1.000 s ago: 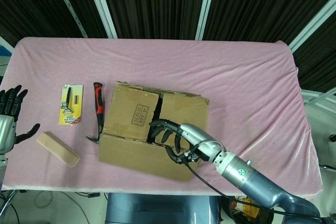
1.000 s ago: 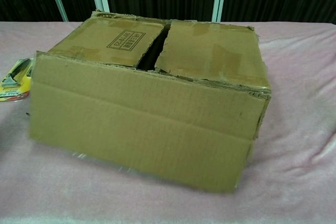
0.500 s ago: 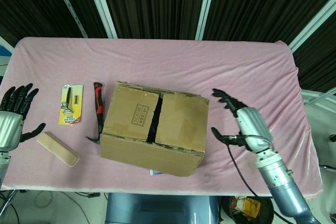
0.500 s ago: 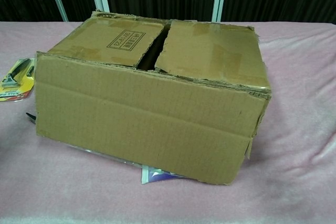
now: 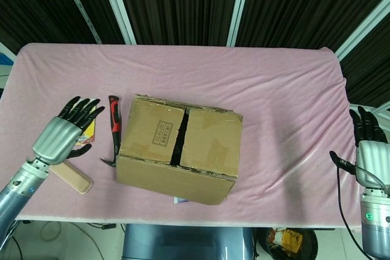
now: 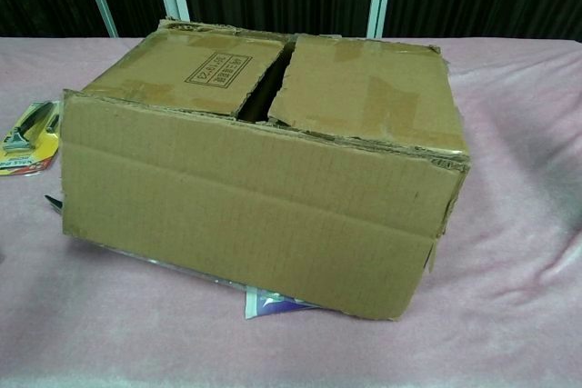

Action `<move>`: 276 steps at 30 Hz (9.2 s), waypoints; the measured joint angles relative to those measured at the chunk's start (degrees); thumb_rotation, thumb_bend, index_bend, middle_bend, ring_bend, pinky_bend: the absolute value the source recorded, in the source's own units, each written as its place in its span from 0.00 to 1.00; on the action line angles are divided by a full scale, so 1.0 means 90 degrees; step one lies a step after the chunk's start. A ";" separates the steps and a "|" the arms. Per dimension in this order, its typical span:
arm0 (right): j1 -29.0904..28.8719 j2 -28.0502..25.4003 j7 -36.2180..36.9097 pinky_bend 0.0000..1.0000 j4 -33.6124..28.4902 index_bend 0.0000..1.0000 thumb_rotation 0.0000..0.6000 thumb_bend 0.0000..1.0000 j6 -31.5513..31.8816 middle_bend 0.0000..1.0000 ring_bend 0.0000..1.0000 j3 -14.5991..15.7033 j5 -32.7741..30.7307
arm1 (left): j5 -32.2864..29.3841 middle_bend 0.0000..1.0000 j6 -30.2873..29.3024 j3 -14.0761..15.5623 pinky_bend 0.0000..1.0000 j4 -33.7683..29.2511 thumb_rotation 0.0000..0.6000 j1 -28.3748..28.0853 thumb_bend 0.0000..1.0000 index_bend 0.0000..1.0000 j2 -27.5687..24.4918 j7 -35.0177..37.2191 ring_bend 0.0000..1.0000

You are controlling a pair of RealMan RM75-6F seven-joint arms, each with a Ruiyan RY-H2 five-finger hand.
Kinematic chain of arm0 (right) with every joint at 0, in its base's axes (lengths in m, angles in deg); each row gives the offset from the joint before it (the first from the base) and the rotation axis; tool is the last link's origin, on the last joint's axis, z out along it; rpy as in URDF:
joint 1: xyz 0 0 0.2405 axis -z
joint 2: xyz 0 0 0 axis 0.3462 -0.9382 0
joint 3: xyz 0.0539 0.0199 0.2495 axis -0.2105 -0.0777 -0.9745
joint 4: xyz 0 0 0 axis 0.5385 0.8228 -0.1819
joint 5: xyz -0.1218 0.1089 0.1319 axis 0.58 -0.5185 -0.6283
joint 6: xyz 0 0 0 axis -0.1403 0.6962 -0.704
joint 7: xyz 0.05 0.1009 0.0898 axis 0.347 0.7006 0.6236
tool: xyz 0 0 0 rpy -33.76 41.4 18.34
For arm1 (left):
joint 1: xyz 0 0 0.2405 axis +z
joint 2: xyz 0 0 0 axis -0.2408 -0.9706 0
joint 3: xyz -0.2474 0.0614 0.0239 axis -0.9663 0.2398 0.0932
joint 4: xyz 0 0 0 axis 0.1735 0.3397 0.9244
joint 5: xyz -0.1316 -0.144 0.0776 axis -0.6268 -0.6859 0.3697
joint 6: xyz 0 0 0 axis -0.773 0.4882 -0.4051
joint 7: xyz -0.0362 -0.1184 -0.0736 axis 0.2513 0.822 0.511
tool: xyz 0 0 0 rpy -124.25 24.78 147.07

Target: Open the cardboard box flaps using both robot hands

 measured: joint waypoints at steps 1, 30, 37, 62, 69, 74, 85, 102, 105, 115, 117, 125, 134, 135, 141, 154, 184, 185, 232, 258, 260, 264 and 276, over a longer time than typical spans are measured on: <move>0.0021 0.0070 0.0060 0.21 0.0163 0.00 1.00 0.25 0.0004 0.00 0.00 0.0012 0.0000 | -0.0022 0.00 0.0203 -0.0029 0.00 -0.0107 1.00 -0.0129 0.35 0.00 -0.0066 -0.0057 0.00; 0.0088 0.0786 0.1555 0.21 0.1407 0.00 1.00 0.29 -0.0276 0.00 0.00 -0.0248 0.0074 | -0.1738 0.34 0.5094 -0.0690 0.33 0.0291 1.00 -0.4848 1.00 0.28 0.0932 -0.1511 0.26; 0.0124 0.0767 0.1697 0.21 0.1431 0.00 1.00 0.30 -0.0290 0.00 0.00 -0.0329 0.0026 | -0.2201 0.48 0.5176 -0.0277 0.38 0.0543 1.00 -0.5273 1.00 0.37 0.1318 -0.1910 0.37; 0.0161 0.0782 0.1728 0.21 0.1372 0.00 1.00 0.37 -0.0371 0.00 0.00 -0.0358 0.0076 | -0.3078 0.73 0.4250 0.0435 0.50 -0.0356 1.00 -0.5624 1.00 0.54 0.0002 -0.2645 0.56; 0.0170 0.0786 0.1719 0.21 0.1352 0.00 1.00 0.37 -0.0363 0.00 0.00 -0.0356 0.0111 | -0.3075 0.73 0.4003 0.0391 0.49 -0.0741 1.00 -0.5485 1.00 0.54 -0.0672 -0.2564 0.56; 0.0175 0.0791 0.1692 0.21 0.1332 0.00 1.00 0.38 -0.0370 0.00 0.00 -0.0359 0.0102 | -0.3040 0.73 0.3848 0.0361 0.49 -0.0964 1.00 -0.5325 1.00 0.54 -0.1102 -0.2467 0.56; 0.0182 0.0804 0.1652 0.21 0.1331 0.00 1.00 0.37 -0.0384 0.00 0.00 -0.0348 0.0130 | -0.2803 0.73 0.3705 0.0289 0.49 -0.1467 1.00 -0.4844 1.00 0.54 -0.2120 -0.2145 0.56; 0.0188 0.0813 0.1589 0.21 0.1247 0.00 1.00 0.38 -0.0404 0.00 0.00 -0.0302 0.0204 | -0.1692 0.72 0.3202 0.0293 0.49 -0.2208 1.00 -0.3159 1.00 0.53 -0.4119 -0.1348 0.56; 0.0192 0.0811 0.1576 0.21 0.1225 0.00 1.00 0.38 -0.0402 0.00 0.00 -0.0295 0.0213 | -0.1474 0.72 0.3001 0.0323 0.49 -0.2127 1.00 -0.2780 1.00 0.53 -0.4140 -0.1091 0.55; 0.0201 0.0800 0.1583 0.21 0.1200 0.00 1.00 0.38 -0.0391 0.00 0.00 -0.0318 0.0201 | -0.1137 0.72 0.2653 0.0492 0.49 -0.1531 1.00 -0.1852 1.00 0.53 -0.3648 -0.0690 0.55; 0.0201 0.0802 0.1581 0.21 0.1202 0.00 1.00 0.38 -0.0391 0.00 0.00 -0.0323 0.0194 | -0.1100 0.72 0.2570 0.0538 0.49 -0.1423 1.00 -0.1674 1.00 0.53 -0.3564 -0.0643 0.55; 0.0199 0.0799 0.1569 0.21 0.1179 0.00 1.00 0.38 -0.0442 0.00 0.00 -0.0312 0.0171 | -0.0949 0.70 0.2175 0.0756 0.49 -0.1072 1.00 -0.0988 1.00 0.51 -0.3397 -0.0463 0.54; 0.0179 0.0735 0.1506 0.21 0.1119 0.00 1.00 0.38 -0.0387 0.00 0.00 -0.0280 0.0365 | -0.1072 0.09 0.0630 0.0776 0.13 -0.0781 1.00 -0.0085 0.29 0.08 -0.2865 0.0069 0.05; 0.0173 0.0703 0.1485 0.21 0.1092 0.00 1.00 0.38 -0.0370 0.00 0.00 -0.0265 0.0435 | -0.1147 0.06 0.0262 0.0749 0.10 -0.0779 1.00 0.0090 0.25 0.05 -0.2684 0.0190 0.03; 0.0085 0.0359 0.1239 0.21 0.0772 0.00 1.00 0.38 -0.0351 0.00 0.00 -0.0176 0.0877 | -0.1335 0.00 -0.1653 0.0685 0.00 -0.0541 1.00 0.1063 0.19 0.00 -0.1225 0.0384 0.00; -0.0741 -0.0416 -0.0093 0.21 -0.0509 0.00 1.00 0.41 -0.1175 0.01 0.00 -0.0359 0.1374 | -0.1325 0.00 -0.2801 0.0668 0.00 0.0875 1.00 0.2086 0.19 0.00 0.0661 0.0564 0.00; -0.6076 0.2039 -0.2786 0.35 0.0285 0.49 1.00 1.00 -0.5559 0.41 0.29 -0.1253 -0.0919 | -0.1227 0.00 -0.2145 0.0442 0.00 0.1351 1.00 0.2170 0.20 0.00 0.0758 0.2116 0.00; -0.6137 0.2051 -0.2825 0.35 0.0343 0.50 1.00 1.00 -0.5619 0.43 0.29 -0.1225 -0.0942 | -0.1231 0.00 -0.2137 0.0436 0.00 0.1349 1.00 0.2171 0.20 0.00 0.0756 0.2128 0.00; -0.6744 -0.0106 -0.4747 0.29 -0.0749 0.60 1.00 0.99 -0.5141 0.47 0.24 0.0350 -0.1314 | -0.1006 0.00 -0.2117 0.0329 0.00 0.1346 1.00 0.2230 0.21 0.00 0.0769 0.2076 0.00; -0.6117 -0.2085 -0.5375 0.24 -0.1700 0.33 1.00 0.50 -0.4624 0.29 0.16 0.0686 -0.0557 | -0.0937 0.00 -0.2191 0.0307 0.00 0.1379 1.00 0.2266 0.21 0.00 0.0797 0.1897 0.00; -0.6072 -0.2184 -0.5367 0.24 -0.1745 0.32 1.00 0.48 -0.4597 0.29 0.16 0.0659 -0.0510 | -0.0937 0.00 -0.2189 0.0307 0.00 0.1382 1.00 0.2267 0.21 0.00 0.0797 0.1896 0.00; -0.5956 -0.2456 -0.5328 0.24 -0.1869 0.31 1.00 0.45 -0.4567 0.28 0.16 0.0624 -0.0405 | -0.0944 0.00 -0.2179 0.0302 0.00 0.1379 1.00 0.2268 0.21 0.00 0.0789 0.1947 0.00; -0.5366 -0.3166 -0.4948 0.24 -0.2157 0.28 1.00 0.40 -0.4516 0.28 0.15 0.0607 0.0242 | -0.0888 0.00 -0.2204 0.0308 0.00 0.1405 1.00 0.2273 0.21 0.00 0.0794 0.1923 0.00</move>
